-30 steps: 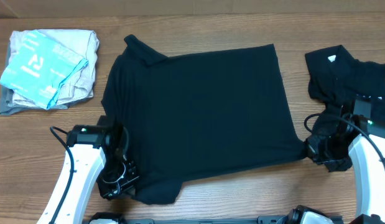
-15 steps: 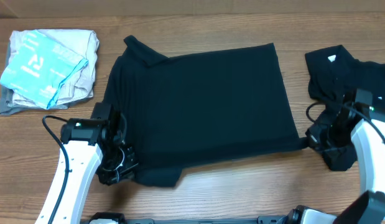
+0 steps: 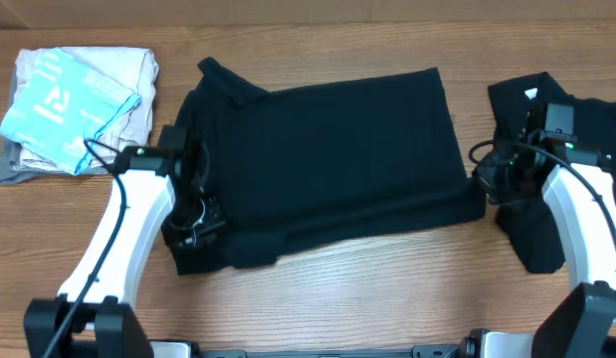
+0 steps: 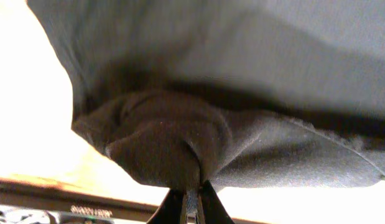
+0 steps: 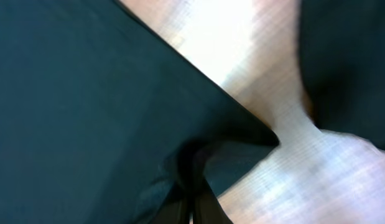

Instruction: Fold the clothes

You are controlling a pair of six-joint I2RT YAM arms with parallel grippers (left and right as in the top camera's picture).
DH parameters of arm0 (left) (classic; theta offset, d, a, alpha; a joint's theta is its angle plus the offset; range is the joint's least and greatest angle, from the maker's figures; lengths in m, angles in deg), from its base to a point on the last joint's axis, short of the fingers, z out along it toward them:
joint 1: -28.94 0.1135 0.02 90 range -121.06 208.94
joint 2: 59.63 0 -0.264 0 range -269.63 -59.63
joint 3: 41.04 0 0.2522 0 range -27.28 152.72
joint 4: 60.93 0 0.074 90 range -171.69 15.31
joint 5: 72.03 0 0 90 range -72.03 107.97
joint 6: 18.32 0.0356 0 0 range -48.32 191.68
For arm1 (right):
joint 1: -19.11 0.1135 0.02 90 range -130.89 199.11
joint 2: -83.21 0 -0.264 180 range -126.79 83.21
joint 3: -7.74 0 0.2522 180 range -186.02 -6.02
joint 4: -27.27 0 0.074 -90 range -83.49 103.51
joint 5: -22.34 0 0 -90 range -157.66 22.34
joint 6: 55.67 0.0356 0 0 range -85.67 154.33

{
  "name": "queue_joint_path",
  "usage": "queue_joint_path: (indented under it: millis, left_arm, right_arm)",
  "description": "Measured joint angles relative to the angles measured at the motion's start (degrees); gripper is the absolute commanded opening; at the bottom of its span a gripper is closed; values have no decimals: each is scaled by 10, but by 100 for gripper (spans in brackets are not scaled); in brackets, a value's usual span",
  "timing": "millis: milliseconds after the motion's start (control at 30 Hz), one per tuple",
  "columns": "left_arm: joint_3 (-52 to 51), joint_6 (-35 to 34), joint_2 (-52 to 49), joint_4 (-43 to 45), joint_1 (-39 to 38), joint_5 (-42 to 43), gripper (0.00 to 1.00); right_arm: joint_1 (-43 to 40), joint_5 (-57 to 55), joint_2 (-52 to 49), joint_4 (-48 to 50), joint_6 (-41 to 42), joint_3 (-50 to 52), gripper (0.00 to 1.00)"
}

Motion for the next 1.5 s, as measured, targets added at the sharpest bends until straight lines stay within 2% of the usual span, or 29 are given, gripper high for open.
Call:
queue_joint_path:
  millis: [200,833,867,900,967,1033,1100,1200,1267,1367,1400,1433,1467,1500]
  left_arm:
    - [49,11,-29,36,0,-29,6]
    - [52,28,-96,144,0,-79,4]
    - [52,28,-99,147,0,-83,7]
    - [52,29,-101,150,0,-87,13]
    - [52,32,-104,156,0,-94,28]
    - [52,34,-105,159,0,-100,53]
    - [52,33,-105,161,0,-103,58]
    - [60,37,-106,152,0,-107,59]
    - [88,41,-111,128,0,-110,60]
    - [166,44,-115,73,0,-111,59]
    - [191,44,-115,55,0,-112,57]
    - [212,44,-115,41,0,-113,50]
    - [226,44,-113,27,0,-112,38]
    - [235,44,-113,11,-1,-111,27]
  right_arm:
    - [7,0,-35,67,0,0,4]
    - [46,0,-167,268,-1,0,5]
    - [48,-1,-167,276,-1,0,9]
    - [51,-1,-167,283,1,0,18]
    - [54,-1,-167,289,3,0,46]
    - [54,-2,-167,289,-1,-1,75]
    - [54,-2,-167,292,-1,-1,88]
    - [54,1,-167,298,-10,-3,93]
    - [52,14,-167,280,-23,-14,93]
    - [49,31,-166,202,-33,-50,89]
    - [48,34,-165,168,-36,-64,86]
    - [46,36,-164,132,-38,-78,81]
    - [44,39,-163,99,-43,-89,69]
    - [42,39,-160,66,-45,-97,38]
